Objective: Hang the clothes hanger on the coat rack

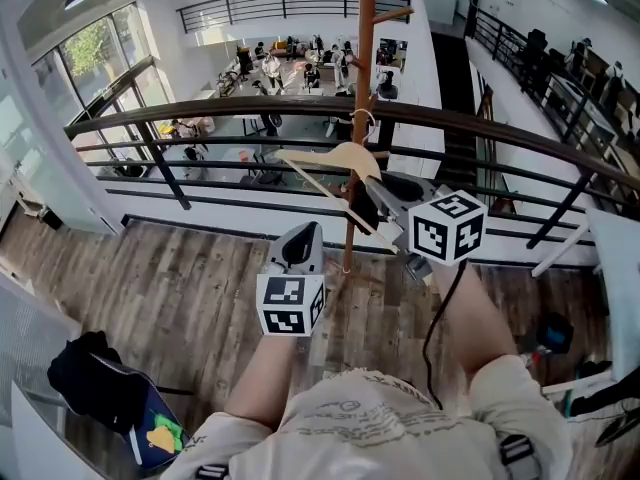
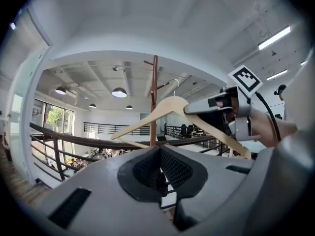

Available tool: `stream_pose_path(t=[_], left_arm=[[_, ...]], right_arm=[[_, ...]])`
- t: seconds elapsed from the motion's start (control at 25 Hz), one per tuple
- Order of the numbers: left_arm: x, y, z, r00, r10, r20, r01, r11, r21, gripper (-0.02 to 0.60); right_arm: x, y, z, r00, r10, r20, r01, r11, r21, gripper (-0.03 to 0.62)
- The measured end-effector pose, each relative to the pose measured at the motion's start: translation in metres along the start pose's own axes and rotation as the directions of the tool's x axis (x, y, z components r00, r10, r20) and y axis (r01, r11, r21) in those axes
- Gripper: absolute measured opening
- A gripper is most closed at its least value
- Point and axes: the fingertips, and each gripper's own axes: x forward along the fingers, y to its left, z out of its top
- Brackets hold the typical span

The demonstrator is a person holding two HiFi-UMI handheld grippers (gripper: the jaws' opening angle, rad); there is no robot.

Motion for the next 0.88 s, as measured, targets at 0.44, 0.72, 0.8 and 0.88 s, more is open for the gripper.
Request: stream_pose_path(t=[0.44,0.72,0.8,0.88], left_arm=[[0.040,0.023,-0.004,0.999,0.027,-0.034,-0.027,1.000,-0.010,0.003],[0.073,0.028,0.000,0.999,0.043,-0.029,-0.043,0.999,-0.010,0.003],[0.079,0.028,0.000,0.998,0.049,-0.030,-0.049,0.999,-0.012,0.003],[0.084,0.029,-0.001,0.998,0.053,-0.030,-0.054,0.999,-0.011,0.003]], right_arm=[[0.059,-0.050,0.065,0.996,0.086,-0.010,-0.086,0.996,0.003,0.051],[0.087,-0.093,0.071,0.991,0.129,-0.022,-0.126,0.987,0.103,0.051],[0.096,-0.104,0.067,0.991,0.133,-0.034,-0.127,0.984,0.127,0.051],[0.104,-0.113,0.062,0.990,0.131,-0.047,-0.123,0.982,0.146,0.052]])
